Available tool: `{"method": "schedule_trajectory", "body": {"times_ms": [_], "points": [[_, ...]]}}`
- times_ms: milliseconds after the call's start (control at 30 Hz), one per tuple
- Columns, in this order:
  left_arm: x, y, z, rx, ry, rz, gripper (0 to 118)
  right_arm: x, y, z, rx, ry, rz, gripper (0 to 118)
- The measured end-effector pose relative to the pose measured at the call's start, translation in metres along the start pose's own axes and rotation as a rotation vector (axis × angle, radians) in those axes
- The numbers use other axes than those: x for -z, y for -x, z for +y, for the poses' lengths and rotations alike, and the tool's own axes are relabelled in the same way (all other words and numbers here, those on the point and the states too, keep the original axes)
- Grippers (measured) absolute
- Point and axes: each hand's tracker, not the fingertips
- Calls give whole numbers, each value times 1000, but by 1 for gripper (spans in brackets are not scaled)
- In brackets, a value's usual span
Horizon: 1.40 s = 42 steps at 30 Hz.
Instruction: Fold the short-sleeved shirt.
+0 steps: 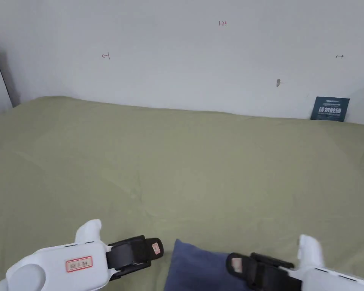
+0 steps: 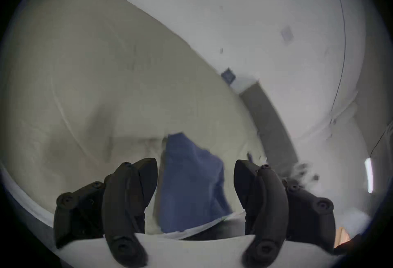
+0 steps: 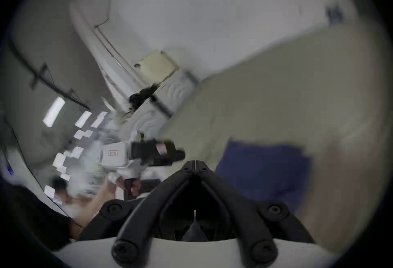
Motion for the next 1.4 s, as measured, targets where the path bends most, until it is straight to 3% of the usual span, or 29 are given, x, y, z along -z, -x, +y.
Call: {"method": "schedule_trajectory", "body": {"times_ms": [67,100,200,333,433,533,667,733,800,900,933,967,1000,1233,1400], "points": [[-5,10,-7,-76,-51,-52,81,39,-33,-10,137,144,19,0],[-6,14,-11,-104,-56,-76,81,53,-42,-17,134,200,-53,0],[-3,24,-19,-126,-57,-93,81,74,-60,-36,107,340,-111,0],[4,17,-27,-123,-30,-73,81,56,-78,-42,273,261,-108,0],[15,29,-29,-124,53,-88,81,24,-84,-41,159,253,-185,0],[37,27,-36,-97,160,-69,82,14,-88,-44,253,216,-164,0],[76,31,-42,-51,340,-38,84,16,-84,-46,194,212,-171,0],[97,29,-47,-14,452,63,84,16,-83,-45,193,211,-170,0],[105,29,-47,58,421,22,84,17,-80,-45,173,216,-179,0],[112,26,-41,-23,404,38,82,18,-75,-43,129,219,-192,0],[108,23,-45,-44,405,17,68,18,-74,-43,123,219,-196,0],[109,24,-45,-37,403,25,40,17,-74,-42,110,209,-210,0],[110,26,-47,-58,404,0,28,15,-70,-41,91,192,-220,0],[88,44,-13,-62,417,-36,27,-7,-38,-28,-95,60,-364,0],[16,83,57,22,386,82,27,-36,-10,-9,-241,-107,-416,0]]}}
